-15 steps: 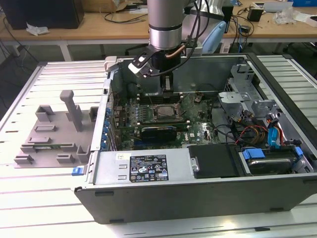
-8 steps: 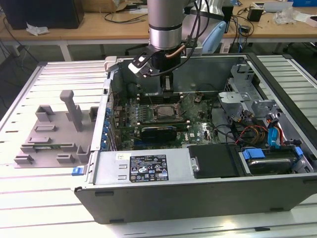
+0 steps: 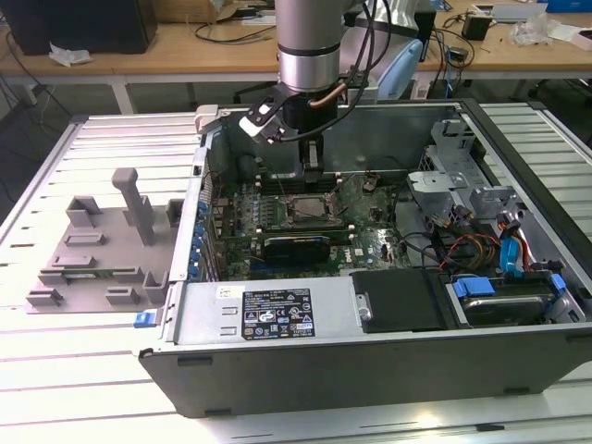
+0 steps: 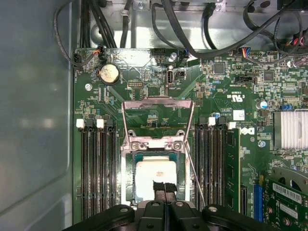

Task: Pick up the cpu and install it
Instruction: 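Close the cpu cover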

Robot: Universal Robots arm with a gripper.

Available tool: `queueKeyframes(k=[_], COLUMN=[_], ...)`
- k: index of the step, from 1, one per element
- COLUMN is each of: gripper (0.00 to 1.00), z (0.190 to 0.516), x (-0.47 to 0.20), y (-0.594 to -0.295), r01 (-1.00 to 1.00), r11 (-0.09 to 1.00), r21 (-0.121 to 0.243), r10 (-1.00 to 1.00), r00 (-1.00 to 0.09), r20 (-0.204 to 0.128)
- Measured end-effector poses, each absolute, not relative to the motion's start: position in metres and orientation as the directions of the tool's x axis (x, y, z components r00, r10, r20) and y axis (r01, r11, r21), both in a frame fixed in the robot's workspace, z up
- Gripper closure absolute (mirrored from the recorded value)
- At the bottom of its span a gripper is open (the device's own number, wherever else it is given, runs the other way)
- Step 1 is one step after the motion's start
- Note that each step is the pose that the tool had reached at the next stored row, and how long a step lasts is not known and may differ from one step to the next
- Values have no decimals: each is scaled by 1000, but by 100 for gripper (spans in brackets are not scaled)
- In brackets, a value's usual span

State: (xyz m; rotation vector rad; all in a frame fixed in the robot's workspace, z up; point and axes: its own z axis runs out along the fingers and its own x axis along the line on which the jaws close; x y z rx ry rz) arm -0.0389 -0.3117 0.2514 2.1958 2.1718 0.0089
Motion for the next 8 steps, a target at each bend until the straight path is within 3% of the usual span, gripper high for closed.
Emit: queueKeyframes(k=[8], gripper=[89], z=[278], x=[-39], y=[-312], r01=[999], r11=[-10], r21=[42], r10=[999], r00=[12], r20=[-33])
